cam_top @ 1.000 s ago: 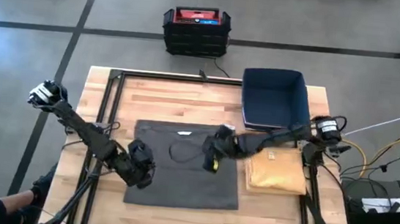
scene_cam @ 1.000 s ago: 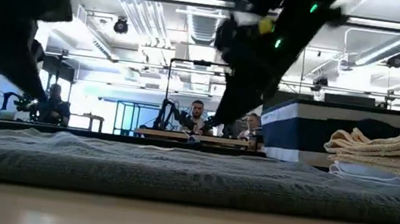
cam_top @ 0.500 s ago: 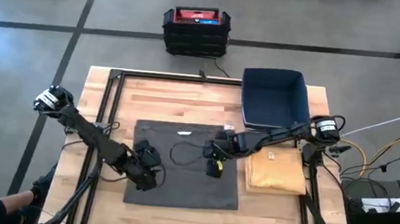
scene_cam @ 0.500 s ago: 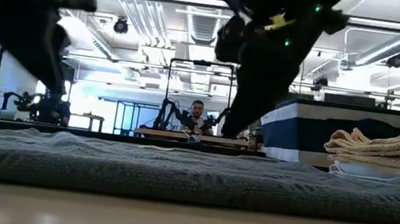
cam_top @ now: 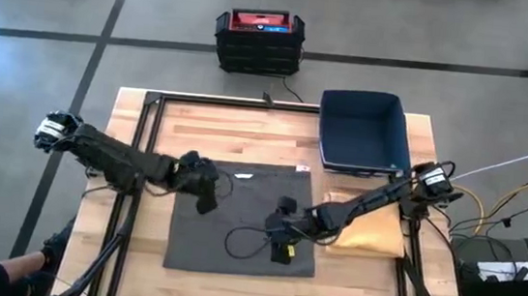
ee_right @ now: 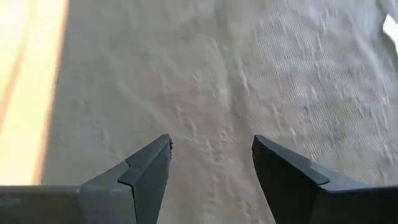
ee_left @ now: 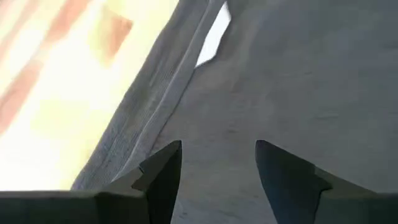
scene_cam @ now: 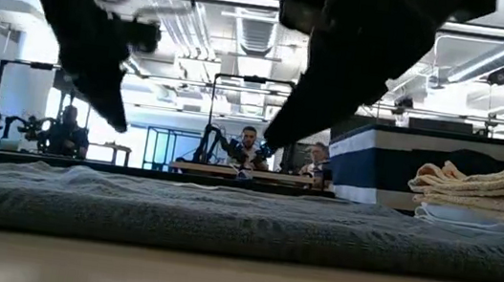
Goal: Fold towel
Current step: Fold the gray towel
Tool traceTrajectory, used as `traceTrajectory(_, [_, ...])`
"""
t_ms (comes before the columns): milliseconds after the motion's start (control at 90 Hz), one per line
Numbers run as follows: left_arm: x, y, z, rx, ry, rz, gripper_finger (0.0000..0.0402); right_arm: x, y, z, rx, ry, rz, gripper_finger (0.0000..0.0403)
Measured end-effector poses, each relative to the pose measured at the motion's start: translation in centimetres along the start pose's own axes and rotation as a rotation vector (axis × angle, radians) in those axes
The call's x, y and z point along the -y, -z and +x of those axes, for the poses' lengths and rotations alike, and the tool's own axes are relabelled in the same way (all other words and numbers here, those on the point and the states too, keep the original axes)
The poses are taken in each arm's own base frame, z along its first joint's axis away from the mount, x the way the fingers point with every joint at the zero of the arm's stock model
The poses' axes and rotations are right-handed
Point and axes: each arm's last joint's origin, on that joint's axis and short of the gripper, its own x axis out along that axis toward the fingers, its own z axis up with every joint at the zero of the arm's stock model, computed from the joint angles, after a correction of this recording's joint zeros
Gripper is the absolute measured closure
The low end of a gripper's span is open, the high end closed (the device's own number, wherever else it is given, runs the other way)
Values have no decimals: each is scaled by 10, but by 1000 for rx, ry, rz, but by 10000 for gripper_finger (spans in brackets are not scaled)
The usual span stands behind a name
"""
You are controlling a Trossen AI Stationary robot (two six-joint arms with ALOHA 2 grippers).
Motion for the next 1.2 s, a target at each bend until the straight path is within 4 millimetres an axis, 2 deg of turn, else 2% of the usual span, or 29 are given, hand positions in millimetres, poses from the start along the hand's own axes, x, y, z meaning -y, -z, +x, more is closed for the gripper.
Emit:
traceTrajectory(111, [-15, -2, 10, -36, 9, -13, 217, -5, 3, 7, 29, -9, 28, 193])
traceTrajectory(256, [-28, -7, 13, -26, -41, -9, 233, -6, 16, 20, -10, 10, 83, 203])
traceTrajectory(422, [-34, -7, 16, -42, -42, 34, 249, -6, 25, 33, -36, 29, 62, 211])
traceTrajectory(556, [-37, 1, 24, -75, -49, 67, 257, -6, 30, 39, -50, 35, 57, 216])
traceTrajectory(778, [-41, 12, 36, -90, -60, 89, 266, -6, 30, 41, -49, 38, 48, 219])
traceTrajectory(878, [-44, 11, 41, -47, -81, 90, 270, -6, 30, 41, -42, 39, 47, 218])
traceTrajectory(1200, [-48, 11, 56, -54, -89, 131, 296, -6, 30, 42, -40, 38, 47, 230])
